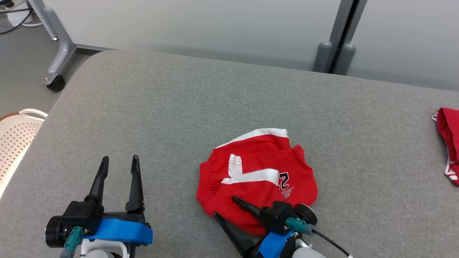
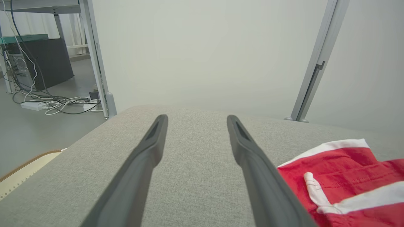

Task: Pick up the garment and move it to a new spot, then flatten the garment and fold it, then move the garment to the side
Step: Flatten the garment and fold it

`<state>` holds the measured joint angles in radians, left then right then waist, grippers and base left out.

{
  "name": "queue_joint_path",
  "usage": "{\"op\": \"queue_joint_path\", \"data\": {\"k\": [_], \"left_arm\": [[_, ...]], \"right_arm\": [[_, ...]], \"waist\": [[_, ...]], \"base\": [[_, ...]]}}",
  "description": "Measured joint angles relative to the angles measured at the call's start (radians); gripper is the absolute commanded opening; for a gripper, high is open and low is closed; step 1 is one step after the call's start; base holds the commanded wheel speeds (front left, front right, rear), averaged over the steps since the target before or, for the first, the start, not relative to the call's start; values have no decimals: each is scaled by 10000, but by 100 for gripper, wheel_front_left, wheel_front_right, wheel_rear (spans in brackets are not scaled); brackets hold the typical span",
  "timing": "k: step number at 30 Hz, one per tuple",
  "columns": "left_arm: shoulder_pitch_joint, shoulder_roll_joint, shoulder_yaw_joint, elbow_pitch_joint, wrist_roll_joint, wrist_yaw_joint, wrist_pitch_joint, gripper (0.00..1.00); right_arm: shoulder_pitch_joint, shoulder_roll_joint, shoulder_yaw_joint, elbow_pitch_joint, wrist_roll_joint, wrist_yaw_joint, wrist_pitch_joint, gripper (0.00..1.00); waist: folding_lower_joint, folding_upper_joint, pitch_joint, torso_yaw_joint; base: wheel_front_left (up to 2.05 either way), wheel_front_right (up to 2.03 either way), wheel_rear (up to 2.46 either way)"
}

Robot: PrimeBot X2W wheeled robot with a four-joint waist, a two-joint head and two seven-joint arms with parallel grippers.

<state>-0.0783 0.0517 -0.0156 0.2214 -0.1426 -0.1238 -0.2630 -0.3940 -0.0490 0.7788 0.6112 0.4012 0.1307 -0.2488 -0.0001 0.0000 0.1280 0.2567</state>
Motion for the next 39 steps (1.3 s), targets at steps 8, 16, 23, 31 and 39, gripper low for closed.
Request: {"op": "queue_joint_path", "data": {"k": [8, 16, 23, 31, 39], "left_arm": [[-11, -4, 19, -54, 17, 48, 0, 100], [107, -8, 161, -96, 109, 56, 2, 100], [129, -10, 232, -100, 169, 54, 0, 100], [156, -10, 313, -119, 247, 25, 0, 100], [181, -8, 395, -111, 318, 0, 2, 100]], "right_arm": [[-52, 0, -581, -407, -253, 0, -121, 100], [848, -481, -3390, -1856, -1440, 0, -132, 100], [2163, -558, -5689, -3110, -1929, 0, -136, 100], [3707, -232, -7384, -4268, -2286, 0, -136, 100], [4144, -65, -7622, -4631, -2393, 0, -136, 100]], "waist": [[1, 0, -97, -535], [0, 0, -214, -1183], [1, 0, -320, -1535], [0, 0, -355, -1697], [0, 0, -297, -1895]], "base": [[0, 0, 0], [0, 0, 0], [0, 0, 0], [0, 0, 0], [0, 0, 0]]}}
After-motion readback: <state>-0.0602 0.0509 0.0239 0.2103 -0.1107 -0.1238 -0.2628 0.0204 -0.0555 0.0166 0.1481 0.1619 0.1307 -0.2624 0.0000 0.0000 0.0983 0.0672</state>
